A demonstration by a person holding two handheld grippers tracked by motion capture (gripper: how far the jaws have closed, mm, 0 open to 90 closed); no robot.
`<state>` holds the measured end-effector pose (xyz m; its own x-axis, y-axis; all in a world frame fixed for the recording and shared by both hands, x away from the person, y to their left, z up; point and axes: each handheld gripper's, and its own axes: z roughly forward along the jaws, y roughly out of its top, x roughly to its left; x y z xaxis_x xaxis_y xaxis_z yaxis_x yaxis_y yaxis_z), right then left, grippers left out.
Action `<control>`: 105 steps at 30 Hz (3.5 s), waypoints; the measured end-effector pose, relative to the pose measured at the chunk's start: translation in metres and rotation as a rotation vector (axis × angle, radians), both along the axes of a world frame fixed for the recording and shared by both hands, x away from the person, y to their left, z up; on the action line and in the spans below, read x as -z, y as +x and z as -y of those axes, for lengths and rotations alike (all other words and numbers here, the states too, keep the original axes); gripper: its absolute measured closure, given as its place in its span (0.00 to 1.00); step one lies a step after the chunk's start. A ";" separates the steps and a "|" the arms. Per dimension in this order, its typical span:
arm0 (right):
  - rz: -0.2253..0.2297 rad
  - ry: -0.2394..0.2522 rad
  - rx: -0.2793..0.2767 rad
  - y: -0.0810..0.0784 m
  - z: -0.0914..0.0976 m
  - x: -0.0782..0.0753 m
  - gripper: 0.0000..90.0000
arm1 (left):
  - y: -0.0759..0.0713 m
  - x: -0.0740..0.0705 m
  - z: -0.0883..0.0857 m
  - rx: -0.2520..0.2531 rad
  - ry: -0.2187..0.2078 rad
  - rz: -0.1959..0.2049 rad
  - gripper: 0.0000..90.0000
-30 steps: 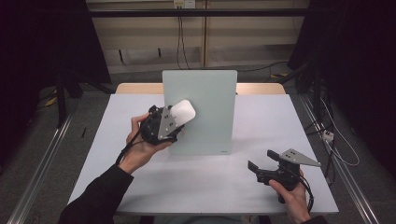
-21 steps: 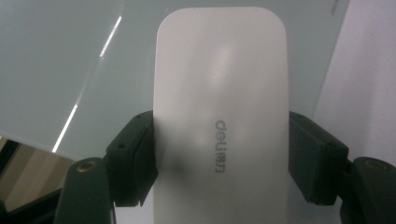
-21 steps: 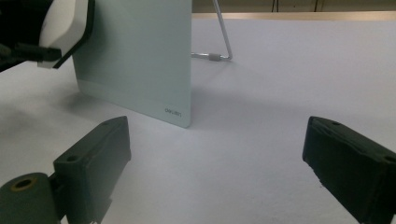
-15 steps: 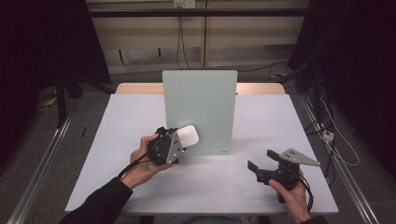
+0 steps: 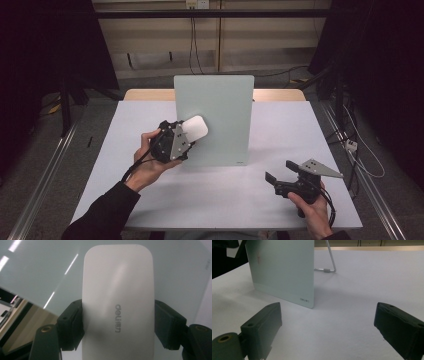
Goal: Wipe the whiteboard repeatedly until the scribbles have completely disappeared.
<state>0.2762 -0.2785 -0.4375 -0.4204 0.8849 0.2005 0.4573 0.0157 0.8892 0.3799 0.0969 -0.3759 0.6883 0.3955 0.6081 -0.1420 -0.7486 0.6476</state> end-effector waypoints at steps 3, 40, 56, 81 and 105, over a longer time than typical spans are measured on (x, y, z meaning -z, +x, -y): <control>0.001 -0.001 0.000 0.000 0.000 0.000 0.09 | -0.008 0.017 0.006 0.027 0.038 -0.021 0.35; 0.001 -0.001 0.000 0.000 0.000 0.000 0.09 | -0.017 0.048 0.009 0.086 0.049 -0.164 0.35; 0.001 0.000 -0.001 0.000 0.000 0.000 0.09 | -0.005 0.020 -0.008 0.014 -0.065 -0.118 0.35; -0.003 0.001 0.004 0.001 -0.001 0.000 0.09 | -0.011 0.033 -0.012 0.004 -0.098 -0.186 0.35; 0.000 0.001 -0.004 0.001 -0.001 0.000 0.09 | -0.014 0.018 -0.028 0.023 -0.207 -0.321 0.35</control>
